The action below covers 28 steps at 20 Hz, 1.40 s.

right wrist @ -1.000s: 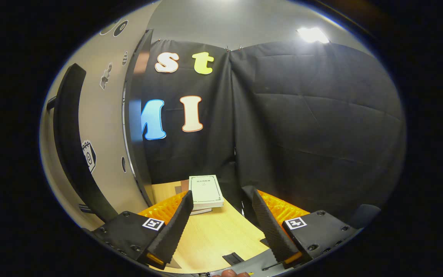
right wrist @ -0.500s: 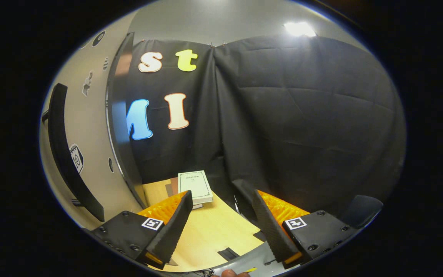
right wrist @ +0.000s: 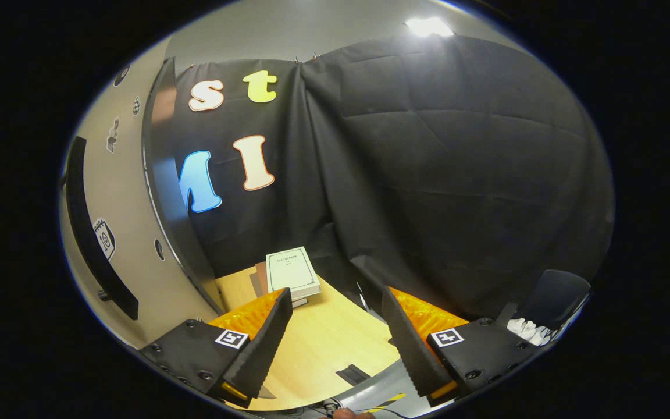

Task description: Open the cabinet door with the right hand, grasp the bottle in the cabinet with the left hand and place it on the coaster, then close the cabinet door with the right hand.

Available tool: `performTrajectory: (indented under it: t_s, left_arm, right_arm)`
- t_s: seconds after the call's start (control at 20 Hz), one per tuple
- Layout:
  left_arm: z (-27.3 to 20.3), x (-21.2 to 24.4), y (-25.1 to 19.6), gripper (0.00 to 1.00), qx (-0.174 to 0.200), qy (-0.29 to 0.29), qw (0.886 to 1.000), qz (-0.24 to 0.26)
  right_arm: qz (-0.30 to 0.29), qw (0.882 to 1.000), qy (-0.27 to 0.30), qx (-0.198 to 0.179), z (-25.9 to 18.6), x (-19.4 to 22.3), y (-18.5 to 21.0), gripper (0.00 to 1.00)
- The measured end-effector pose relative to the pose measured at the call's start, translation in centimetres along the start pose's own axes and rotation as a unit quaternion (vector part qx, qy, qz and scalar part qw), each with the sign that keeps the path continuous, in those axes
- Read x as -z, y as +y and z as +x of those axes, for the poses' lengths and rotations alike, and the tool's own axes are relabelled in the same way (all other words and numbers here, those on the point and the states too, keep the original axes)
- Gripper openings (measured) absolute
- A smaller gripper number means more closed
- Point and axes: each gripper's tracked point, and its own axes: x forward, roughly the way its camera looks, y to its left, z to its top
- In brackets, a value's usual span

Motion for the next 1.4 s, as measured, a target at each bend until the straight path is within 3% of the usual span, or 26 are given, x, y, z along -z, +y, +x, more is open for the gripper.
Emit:
performTrajectory:
  t_s: [0.2,0.3,0.6,0.85,1.25,1.3,1.4]
  left_arm:
    - [-0.1,0.3,0.0,0.71,0.004,0.004,1.000,0.004]
    - [-0.3,-0.5,0.5,0.89,-0.004,-0.005,1.000,0.007]
    - [0.2,-2.2,0.7,0.90,-0.013,-0.034,0.999,0.003]
    - [0.0,-3.7,1.6,0.90,-0.047,-0.055,0.997,0.000]
    - [-1.0,-7.1,2.4,0.89,-0.094,-0.089,0.991,-0.010]
    - [-1.0,-7.5,2.4,0.90,-0.101,-0.095,0.990,-0.015]
    - [-1.1,-8.2,2.2,0.89,-0.109,-0.102,0.988,-0.032]
  right_arm:
    - [0.008,1.000,0.004,0.004,-0.2,0.5,-0.9,0.98]
    - [0.016,1.000,0.005,0.005,-0.2,0.6,-1.3,0.98]
    - [0.029,1.000,0.004,0.008,0.6,1.1,-2.3,0.98]
    - [0.050,0.999,-0.013,0.009,2.7,-0.5,-3.7,0.98]
    - [-0.030,0.998,-0.032,-0.041,4.4,-1.5,-3.0,0.98]
    - [-0.043,0.997,-0.039,-0.045,4.5,-2.1,-3.1,0.93]
    - [-0.062,0.995,-0.057,-0.059,4.3,-3.3,-2.7,0.98]
